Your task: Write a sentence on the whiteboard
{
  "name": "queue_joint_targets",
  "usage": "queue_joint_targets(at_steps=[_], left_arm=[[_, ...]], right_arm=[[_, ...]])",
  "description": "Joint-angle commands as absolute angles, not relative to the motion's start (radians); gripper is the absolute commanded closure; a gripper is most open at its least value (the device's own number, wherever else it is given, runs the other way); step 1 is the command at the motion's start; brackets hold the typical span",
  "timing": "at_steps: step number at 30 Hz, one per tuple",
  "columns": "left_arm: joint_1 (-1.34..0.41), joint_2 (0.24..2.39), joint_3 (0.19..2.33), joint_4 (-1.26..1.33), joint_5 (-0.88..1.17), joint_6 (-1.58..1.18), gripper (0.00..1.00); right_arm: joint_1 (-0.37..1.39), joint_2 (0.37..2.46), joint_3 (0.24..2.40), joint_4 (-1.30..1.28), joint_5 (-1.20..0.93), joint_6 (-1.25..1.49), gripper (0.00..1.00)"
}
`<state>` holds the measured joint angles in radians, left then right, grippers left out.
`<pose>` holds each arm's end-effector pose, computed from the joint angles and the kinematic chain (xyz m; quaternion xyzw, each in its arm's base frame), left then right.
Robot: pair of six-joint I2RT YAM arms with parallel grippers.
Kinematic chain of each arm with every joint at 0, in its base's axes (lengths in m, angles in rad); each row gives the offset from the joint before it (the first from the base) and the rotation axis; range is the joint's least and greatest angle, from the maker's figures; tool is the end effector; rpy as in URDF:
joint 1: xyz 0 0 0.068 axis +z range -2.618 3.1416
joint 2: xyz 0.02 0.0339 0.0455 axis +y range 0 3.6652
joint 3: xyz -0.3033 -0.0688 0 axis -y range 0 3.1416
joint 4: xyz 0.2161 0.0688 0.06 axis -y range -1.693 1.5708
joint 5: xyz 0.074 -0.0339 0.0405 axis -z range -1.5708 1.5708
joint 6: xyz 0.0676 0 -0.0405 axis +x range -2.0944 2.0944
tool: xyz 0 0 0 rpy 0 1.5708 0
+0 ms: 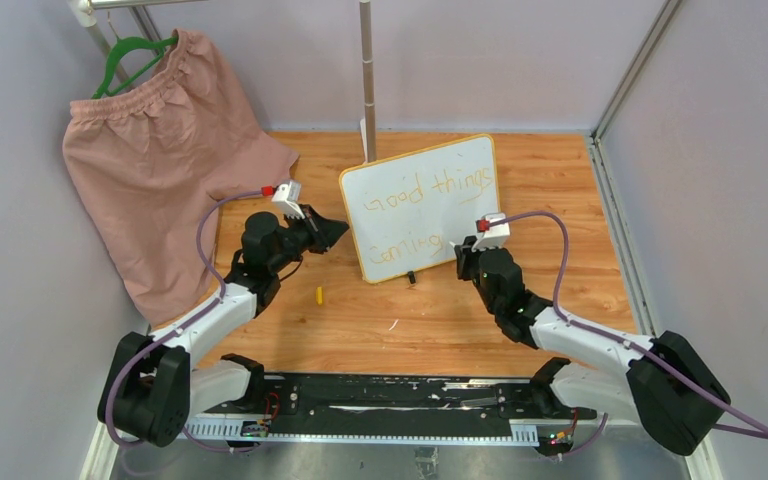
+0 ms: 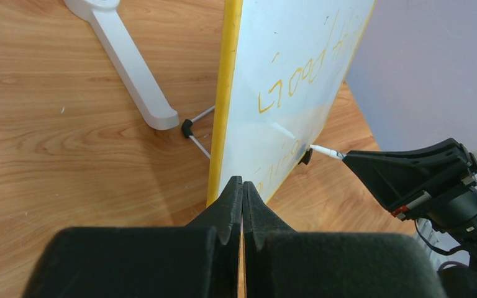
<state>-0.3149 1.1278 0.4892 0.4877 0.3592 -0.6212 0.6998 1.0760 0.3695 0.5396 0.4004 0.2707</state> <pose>0.2161 -0.0954 0.2862 0.0012 0.7552 -0.4102 0.5112 0.1804 0.1175 0.2631 -0.0339 0.7585 0.1608 0.6306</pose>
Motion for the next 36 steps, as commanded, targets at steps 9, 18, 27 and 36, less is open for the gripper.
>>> queue_joint_targets(at_steps=[9,18,27,36], left_arm=[[-0.305,1.137,0.488,0.514,0.371,-0.622,1.0],[-0.305,1.138,0.488,0.514,0.368,-0.621,1.0],[-0.305,1.14,0.489,0.513,0.373,-0.622,1.0],[-0.305,1.138,0.489,0.514,0.375,-0.623,1.0]], right_arm=[[0.664,1.117,0.374,0.607,0.407,0.285,1.0],[0.657,1.139,0.377,0.626,0.396,0.292,1.0],[0.654,1.163,0.383,0.627,0.394,0.294,1.0],[0.653,1.156,0.375,0.607,0.394,0.294,1.0]])
